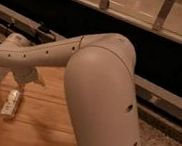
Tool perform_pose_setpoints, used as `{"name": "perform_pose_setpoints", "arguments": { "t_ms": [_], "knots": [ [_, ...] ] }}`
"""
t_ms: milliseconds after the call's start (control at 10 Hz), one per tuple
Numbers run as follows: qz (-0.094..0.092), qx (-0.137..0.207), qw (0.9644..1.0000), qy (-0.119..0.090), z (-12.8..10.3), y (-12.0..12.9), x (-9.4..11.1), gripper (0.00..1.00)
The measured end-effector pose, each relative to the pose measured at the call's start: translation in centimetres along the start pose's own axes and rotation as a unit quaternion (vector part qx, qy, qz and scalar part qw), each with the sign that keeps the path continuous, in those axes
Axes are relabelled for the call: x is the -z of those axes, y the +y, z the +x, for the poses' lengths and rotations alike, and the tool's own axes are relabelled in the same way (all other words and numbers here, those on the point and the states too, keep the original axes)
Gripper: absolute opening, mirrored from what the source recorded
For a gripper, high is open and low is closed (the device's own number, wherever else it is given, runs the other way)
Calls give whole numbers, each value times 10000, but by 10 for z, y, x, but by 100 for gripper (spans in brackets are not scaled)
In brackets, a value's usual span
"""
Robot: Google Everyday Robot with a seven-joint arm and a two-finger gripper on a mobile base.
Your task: Place the bottle in the ceramic bowl
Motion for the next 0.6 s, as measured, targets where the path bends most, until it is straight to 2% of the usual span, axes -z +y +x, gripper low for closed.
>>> {"name": "perform_pose_setpoints", "arguments": {
  "t_ms": [100,300,500,600],
  "knots": [
    [-46,-64,10000,-39,-1,2,-8,65],
    [-141,-811,9964,-176,0,5,-14,65],
    [-183,-1579,9871,-176,-1,8,-14,65],
    [-187,-1749,9843,-172,-1,8,-14,65]
  ]
}}
